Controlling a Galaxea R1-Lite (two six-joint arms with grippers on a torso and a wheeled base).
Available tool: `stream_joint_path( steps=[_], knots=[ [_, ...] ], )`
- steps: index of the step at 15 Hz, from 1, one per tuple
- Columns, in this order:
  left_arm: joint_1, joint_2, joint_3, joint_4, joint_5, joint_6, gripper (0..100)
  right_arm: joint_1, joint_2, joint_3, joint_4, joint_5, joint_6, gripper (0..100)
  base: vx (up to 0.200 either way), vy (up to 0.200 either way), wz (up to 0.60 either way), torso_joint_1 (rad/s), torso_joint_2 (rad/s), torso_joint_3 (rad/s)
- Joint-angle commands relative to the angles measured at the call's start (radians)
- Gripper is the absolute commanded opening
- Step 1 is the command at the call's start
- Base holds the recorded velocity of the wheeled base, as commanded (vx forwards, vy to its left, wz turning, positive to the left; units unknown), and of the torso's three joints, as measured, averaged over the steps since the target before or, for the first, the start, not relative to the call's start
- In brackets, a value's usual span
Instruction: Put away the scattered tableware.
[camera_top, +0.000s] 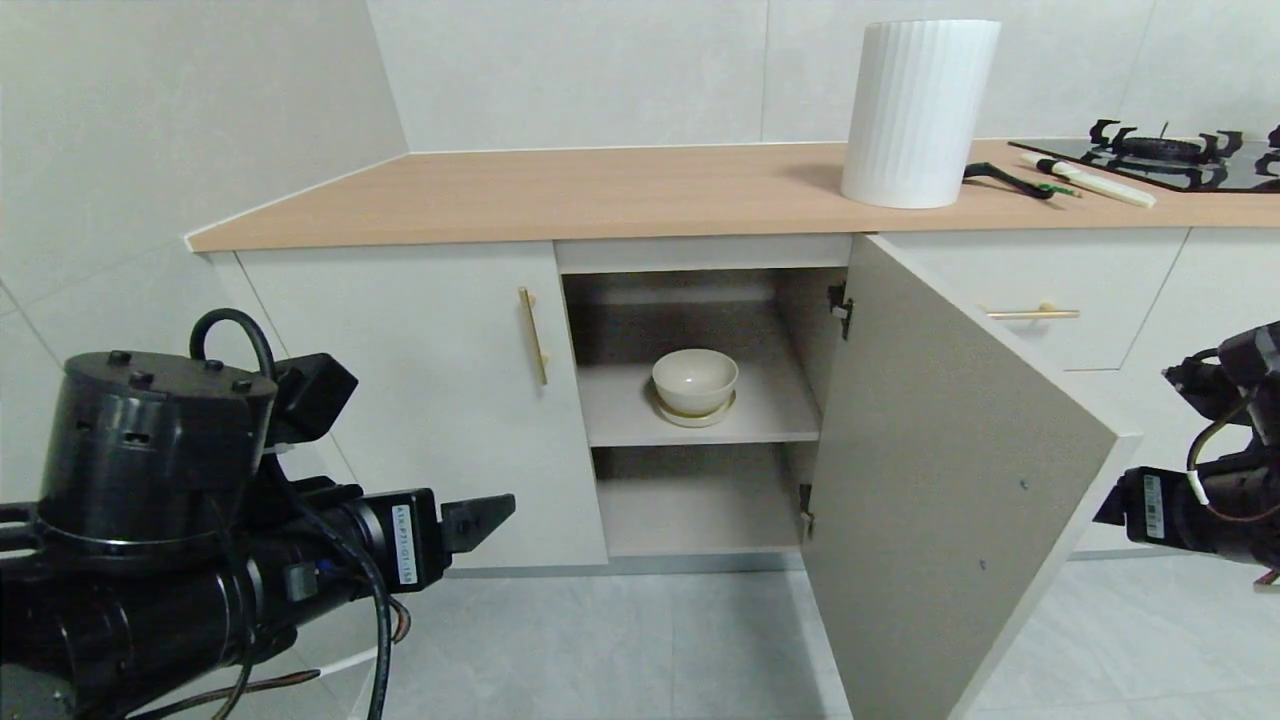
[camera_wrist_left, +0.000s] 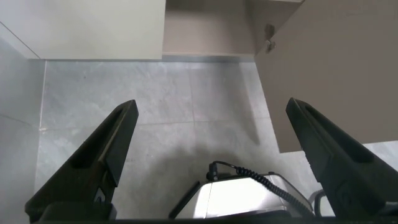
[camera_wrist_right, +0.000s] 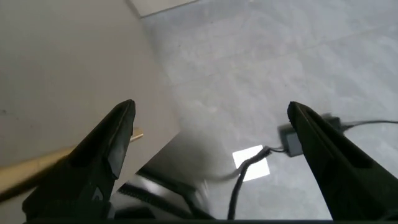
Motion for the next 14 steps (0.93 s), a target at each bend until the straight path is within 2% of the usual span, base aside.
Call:
stream_joint_path(
  steps=[1, 5, 11, 14],
  knots=[
    [0.0, 0.0, 0.0, 0.0, 0.0, -0.001, 100, 0.054, 0.01, 0.002, 0.001, -0.001, 0.027, 100, 0.0, 0.0, 0.0, 0.0, 0.0, 0.0],
    [0.0, 0.0, 0.0, 0.0, 0.0, -0.001, 100, 0.15, 0.038, 0.019, -0.051, 0.019, 0.107, 100, 0.0, 0.0, 0.0, 0.0, 0.0, 0.0],
    [0.0, 0.0, 0.0, 0.0, 0.0, -0.001, 100, 0.242, 0.115, 0.112, -0.3, 0.019, 0.116, 100, 0.0, 0.0, 0.0, 0.0, 0.0, 0.0],
    [0.0, -0.006, -0.001, 0.0, 0.0, -0.001, 100, 0.271, 0.184, 0.094, -0.376, 0.025, 0.115, 100, 0.0, 0.0, 0.0, 0.0, 0.0, 0.0]
  ],
)
